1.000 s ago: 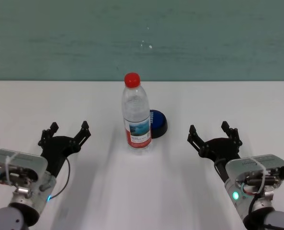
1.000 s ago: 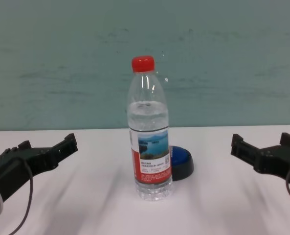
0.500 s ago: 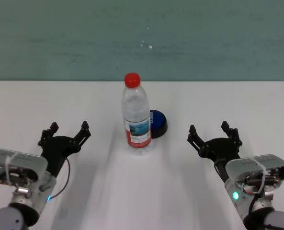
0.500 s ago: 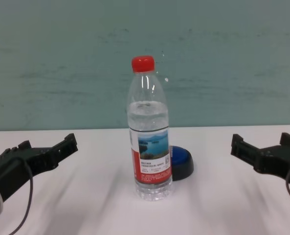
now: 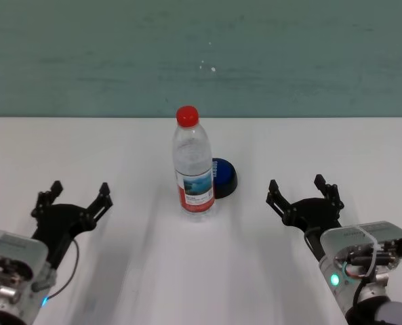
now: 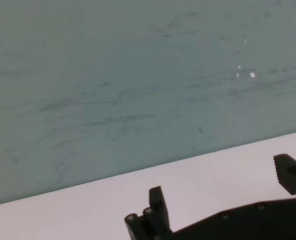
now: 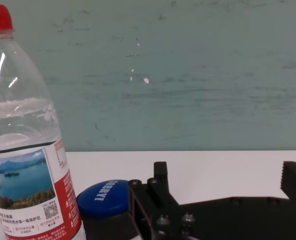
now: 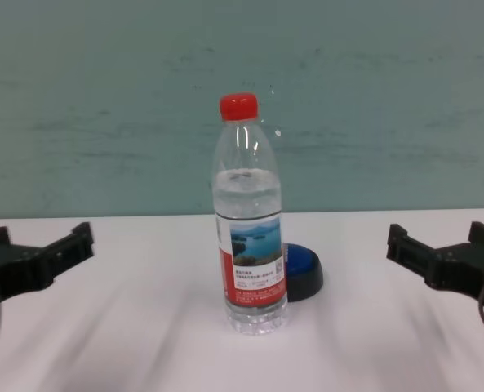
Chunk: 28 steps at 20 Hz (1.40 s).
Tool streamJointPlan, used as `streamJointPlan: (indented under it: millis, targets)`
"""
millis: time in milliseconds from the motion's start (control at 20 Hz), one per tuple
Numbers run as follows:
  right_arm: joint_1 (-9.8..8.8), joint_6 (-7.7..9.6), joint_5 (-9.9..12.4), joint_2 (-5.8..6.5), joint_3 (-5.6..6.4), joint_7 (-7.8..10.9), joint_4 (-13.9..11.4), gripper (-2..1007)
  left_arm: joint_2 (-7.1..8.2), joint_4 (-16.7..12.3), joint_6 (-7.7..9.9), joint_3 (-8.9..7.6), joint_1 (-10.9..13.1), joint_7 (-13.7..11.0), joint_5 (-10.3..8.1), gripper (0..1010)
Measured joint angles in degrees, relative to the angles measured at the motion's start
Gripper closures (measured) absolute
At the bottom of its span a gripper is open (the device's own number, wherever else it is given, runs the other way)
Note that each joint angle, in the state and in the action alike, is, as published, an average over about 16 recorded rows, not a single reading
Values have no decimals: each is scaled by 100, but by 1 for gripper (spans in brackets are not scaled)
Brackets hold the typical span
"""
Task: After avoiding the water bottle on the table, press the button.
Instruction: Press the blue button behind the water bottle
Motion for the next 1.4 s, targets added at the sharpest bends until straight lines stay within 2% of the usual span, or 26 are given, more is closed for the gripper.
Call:
streamJointPlan:
  millis: [350, 600, 1000, 1400]
  targets:
    - [0, 0, 0, 0, 0, 0, 0, 2, 190, -567, 43, -26, 460, -104, 370, 10]
    - [0, 0, 0, 0, 0, 0, 0, 2, 276, -698, -56, 65, 589, -236, 622, 10]
    - [0, 0, 0, 0, 0, 0, 0, 2, 347, -497, -395, 292, 492, -555, 918, 10]
    - [0, 0, 0, 0, 0, 0, 0, 2, 412, -84, -792, 508, 228, -898, 1041, 10]
